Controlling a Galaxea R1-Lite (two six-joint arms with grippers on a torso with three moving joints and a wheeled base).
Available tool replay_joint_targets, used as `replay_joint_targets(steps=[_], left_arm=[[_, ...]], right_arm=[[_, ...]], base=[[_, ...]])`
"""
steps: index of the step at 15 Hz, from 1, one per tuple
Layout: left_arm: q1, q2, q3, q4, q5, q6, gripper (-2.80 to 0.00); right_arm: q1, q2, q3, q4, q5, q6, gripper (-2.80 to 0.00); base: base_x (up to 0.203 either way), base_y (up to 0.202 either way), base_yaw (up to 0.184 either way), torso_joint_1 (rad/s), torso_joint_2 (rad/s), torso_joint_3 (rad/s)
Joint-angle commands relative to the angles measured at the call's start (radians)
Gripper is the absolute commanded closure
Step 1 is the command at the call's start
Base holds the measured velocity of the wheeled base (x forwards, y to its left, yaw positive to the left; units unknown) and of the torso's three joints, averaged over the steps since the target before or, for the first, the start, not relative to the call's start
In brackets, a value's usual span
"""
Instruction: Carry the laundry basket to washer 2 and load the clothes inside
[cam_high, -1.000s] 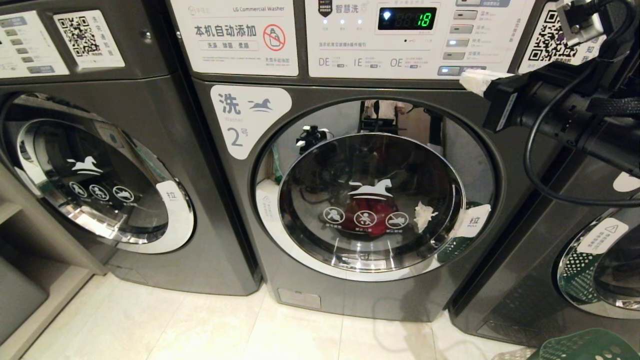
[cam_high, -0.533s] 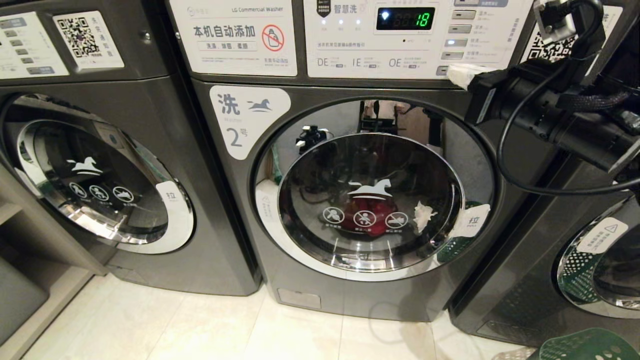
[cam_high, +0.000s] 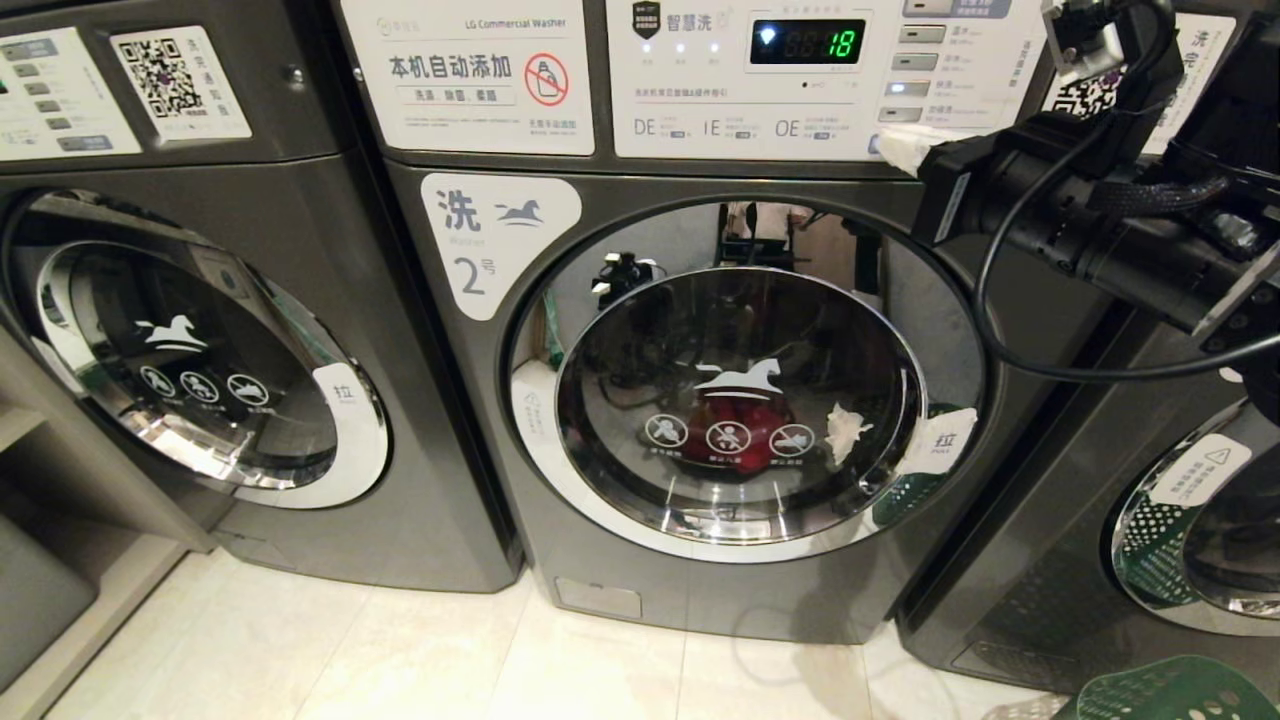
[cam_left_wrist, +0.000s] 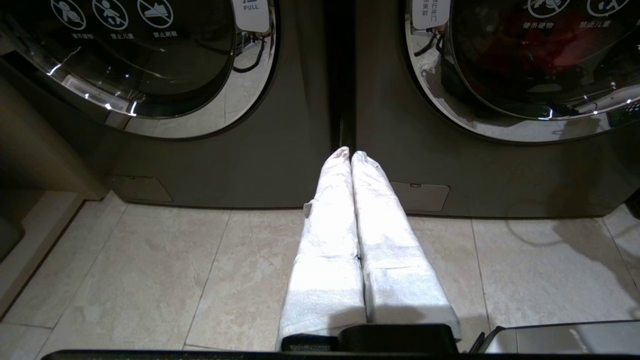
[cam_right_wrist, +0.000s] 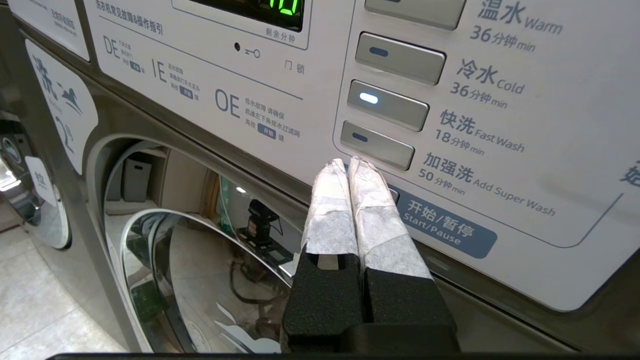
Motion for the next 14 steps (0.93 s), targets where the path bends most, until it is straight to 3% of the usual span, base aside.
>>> replay_joint_targets(steps=[1, 9, 11, 14], left_arm=[[-0.001, 0.000, 0.002, 0.000, 0.000, 0.001, 0.00], [-0.001, 0.000, 0.002, 0.000, 0.000, 0.000, 0.00], [0.000, 0.000, 0.002, 0.000, 0.000, -0.001, 0.00], [0.000, 0.000, 0.002, 0.000, 0.000, 0.000, 0.00]], right_arm=[[0.000, -0.028, 0.027, 0.004, 0.001, -0.003, 0.00], [-0.004, -0.251, 0.420, 0.052, -0.004, -0.002, 0.00], [-0.014, -0.333, 0.597, 0.077, -0.039, -0.005, 0.00], [-0.040, -0.552, 0.805, 0.227, -0.108, 0.022, 0.00]], base=[[0.000, 0.000, 0.000, 0.000, 0.00, 0.000], [0.000, 0.000, 0.000, 0.000, 0.00, 0.000], [0.000, 0.000, 0.000, 0.000, 0.00, 0.000], [0.000, 0.000, 0.000, 0.000, 0.00, 0.000]])
